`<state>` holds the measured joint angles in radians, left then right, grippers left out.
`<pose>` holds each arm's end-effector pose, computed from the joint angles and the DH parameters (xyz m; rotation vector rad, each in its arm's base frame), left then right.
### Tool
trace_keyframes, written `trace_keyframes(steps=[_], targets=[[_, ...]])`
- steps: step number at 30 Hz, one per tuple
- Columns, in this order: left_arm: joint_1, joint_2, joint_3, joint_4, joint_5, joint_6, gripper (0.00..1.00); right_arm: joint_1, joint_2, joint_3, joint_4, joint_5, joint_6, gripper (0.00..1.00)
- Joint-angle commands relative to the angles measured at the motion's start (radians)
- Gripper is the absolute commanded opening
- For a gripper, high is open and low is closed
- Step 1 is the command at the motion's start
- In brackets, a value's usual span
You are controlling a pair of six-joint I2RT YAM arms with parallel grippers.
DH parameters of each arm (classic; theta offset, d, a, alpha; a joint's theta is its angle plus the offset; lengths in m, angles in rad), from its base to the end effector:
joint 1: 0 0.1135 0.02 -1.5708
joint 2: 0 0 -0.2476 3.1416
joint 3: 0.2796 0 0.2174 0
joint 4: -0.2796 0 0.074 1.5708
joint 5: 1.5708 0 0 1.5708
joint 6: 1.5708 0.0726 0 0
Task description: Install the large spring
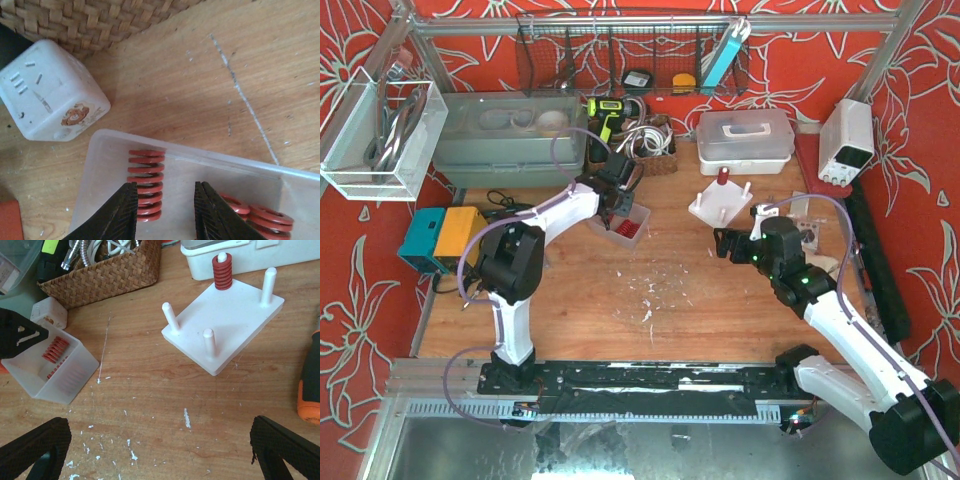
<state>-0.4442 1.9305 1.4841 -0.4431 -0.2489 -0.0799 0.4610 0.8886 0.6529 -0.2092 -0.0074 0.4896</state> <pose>0.3801 -0.1611 0.1970 0.3331 2.4014 0.0702 0.1909 0.0954 0.2521 0.0248 2.0694 0.6044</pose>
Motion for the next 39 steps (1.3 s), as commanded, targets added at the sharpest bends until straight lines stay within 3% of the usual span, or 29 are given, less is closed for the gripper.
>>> trace_keyframes(steps=[1, 30, 39], targets=[[0.018, 0.032, 0.028, -0.094, -0.017, 0.014, 0.36, 0.01, -0.008, -0.017, 0.018, 0.033, 0.01, 0.98], [0.052, 0.166, -0.02, -0.029, 0.04, 0.002, 0.41, 0.011, 0.022, -0.016, 0.027, 0.037, 0.006, 0.98], [0.052, 0.168, -0.022, -0.017, 0.062, 0.009, 0.28, 0.011, 0.026, -0.017, 0.029, 0.041, 0.006, 0.98]])
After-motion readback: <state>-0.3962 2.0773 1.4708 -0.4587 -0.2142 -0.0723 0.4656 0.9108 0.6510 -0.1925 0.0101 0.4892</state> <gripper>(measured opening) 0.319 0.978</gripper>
